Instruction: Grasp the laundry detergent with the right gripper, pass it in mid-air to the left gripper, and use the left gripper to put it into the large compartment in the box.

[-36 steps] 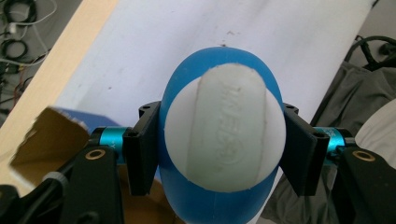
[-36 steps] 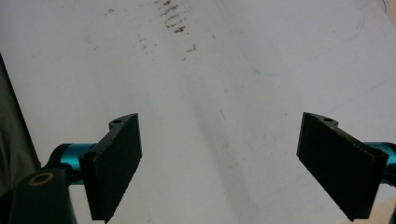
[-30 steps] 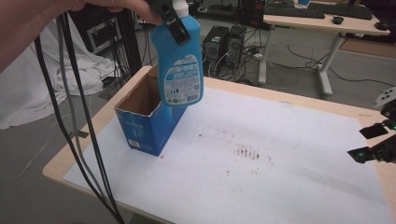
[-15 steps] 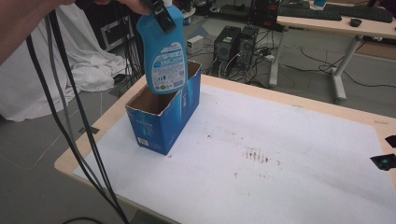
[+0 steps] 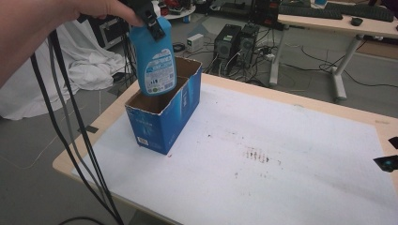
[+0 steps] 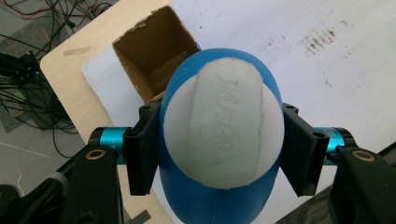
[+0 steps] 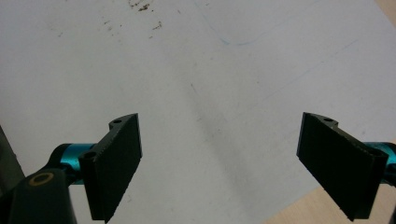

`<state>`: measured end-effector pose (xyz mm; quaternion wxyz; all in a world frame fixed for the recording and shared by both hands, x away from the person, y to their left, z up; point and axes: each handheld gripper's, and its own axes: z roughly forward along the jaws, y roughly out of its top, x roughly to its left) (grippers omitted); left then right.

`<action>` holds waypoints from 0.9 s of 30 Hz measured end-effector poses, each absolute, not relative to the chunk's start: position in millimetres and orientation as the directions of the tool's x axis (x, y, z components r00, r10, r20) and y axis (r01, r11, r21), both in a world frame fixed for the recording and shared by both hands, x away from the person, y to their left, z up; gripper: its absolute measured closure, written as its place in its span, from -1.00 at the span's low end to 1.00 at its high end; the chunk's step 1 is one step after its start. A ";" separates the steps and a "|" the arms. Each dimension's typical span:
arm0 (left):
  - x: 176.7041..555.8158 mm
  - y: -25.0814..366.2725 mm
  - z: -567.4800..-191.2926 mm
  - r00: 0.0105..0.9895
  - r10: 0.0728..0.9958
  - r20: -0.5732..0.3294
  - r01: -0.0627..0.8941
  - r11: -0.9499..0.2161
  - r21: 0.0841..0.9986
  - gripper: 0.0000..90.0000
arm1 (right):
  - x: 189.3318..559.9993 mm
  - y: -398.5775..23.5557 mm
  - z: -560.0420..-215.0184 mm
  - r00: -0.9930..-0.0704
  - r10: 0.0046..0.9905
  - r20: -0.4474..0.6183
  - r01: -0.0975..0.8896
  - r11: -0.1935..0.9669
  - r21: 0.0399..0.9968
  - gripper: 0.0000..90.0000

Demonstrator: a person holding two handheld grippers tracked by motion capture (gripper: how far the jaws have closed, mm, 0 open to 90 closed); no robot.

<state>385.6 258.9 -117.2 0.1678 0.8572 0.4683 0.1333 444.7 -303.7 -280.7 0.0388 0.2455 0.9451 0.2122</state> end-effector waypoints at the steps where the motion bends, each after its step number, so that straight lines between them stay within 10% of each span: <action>1: 385.9 259.3 -120.2 0.523 0.849 0.072 0.761 -0.503 0.411 -0.15 | 444.4 -303.6 -280.8 -0.876 0.482 0.031 0.449 0.789 0.420 -0.70; 27: 397.2 256.6 -209.7 0.525 0.850 0.035 0.794 -0.504 0.338 -0.15 | 439.7 -302.9 -282.6 -0.886 0.462 0.024 0.430 0.803 0.412 -0.70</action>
